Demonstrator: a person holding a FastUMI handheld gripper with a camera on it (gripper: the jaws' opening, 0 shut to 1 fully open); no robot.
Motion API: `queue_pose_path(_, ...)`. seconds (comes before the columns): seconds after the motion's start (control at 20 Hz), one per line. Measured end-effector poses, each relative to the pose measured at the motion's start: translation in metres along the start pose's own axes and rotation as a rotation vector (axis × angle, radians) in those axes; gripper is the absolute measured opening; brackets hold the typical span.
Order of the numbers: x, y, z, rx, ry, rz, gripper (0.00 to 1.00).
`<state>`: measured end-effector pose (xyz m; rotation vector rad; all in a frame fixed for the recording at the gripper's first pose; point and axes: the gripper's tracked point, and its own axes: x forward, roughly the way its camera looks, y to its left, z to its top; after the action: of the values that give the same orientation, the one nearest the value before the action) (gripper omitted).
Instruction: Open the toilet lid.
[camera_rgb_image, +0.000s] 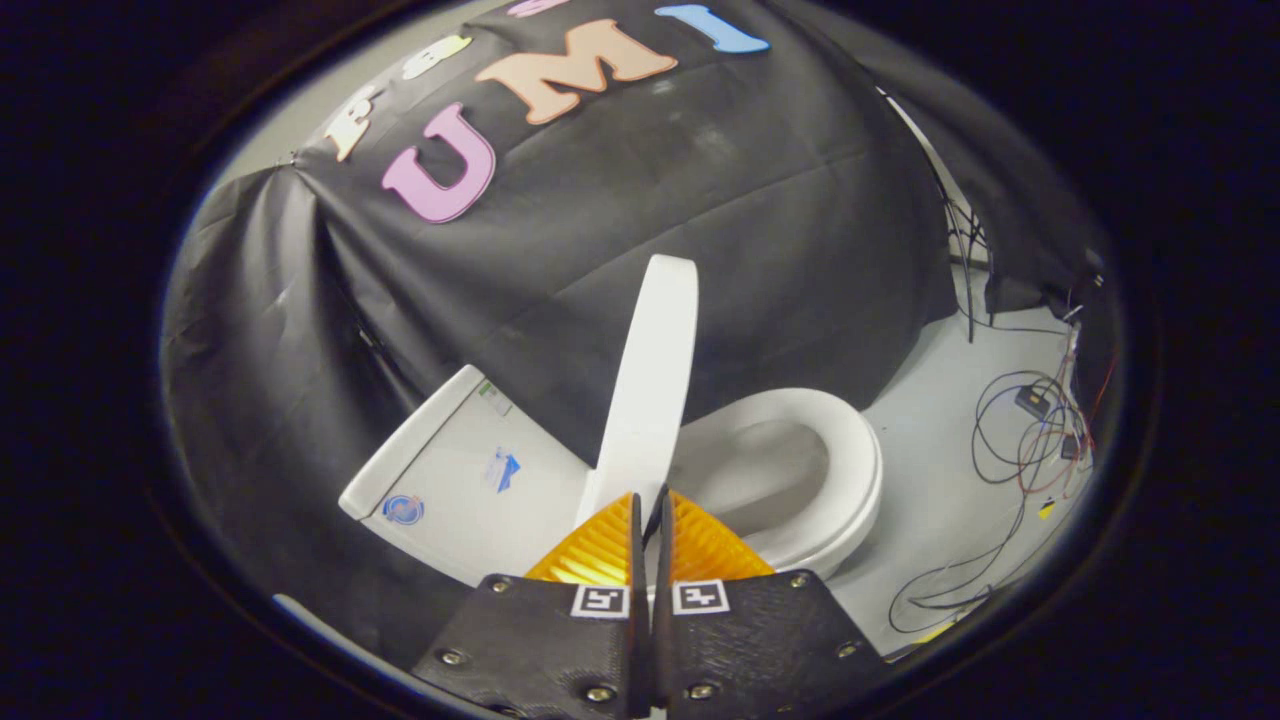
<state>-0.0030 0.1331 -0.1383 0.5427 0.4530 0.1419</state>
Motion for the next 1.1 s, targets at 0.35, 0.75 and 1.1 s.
queue_pose_path(0.35, -0.006, 0.040, 0.005, -0.167, -0.058, -0.010, 0.02)
queue_pose_path(0.75, -0.007, 0.080, 0.008, -0.222, -0.104, 0.027, 0.03)
queue_pose_path(1.1, -0.002, 0.119, 0.006, -0.348, -0.155, 0.038, 0.03)
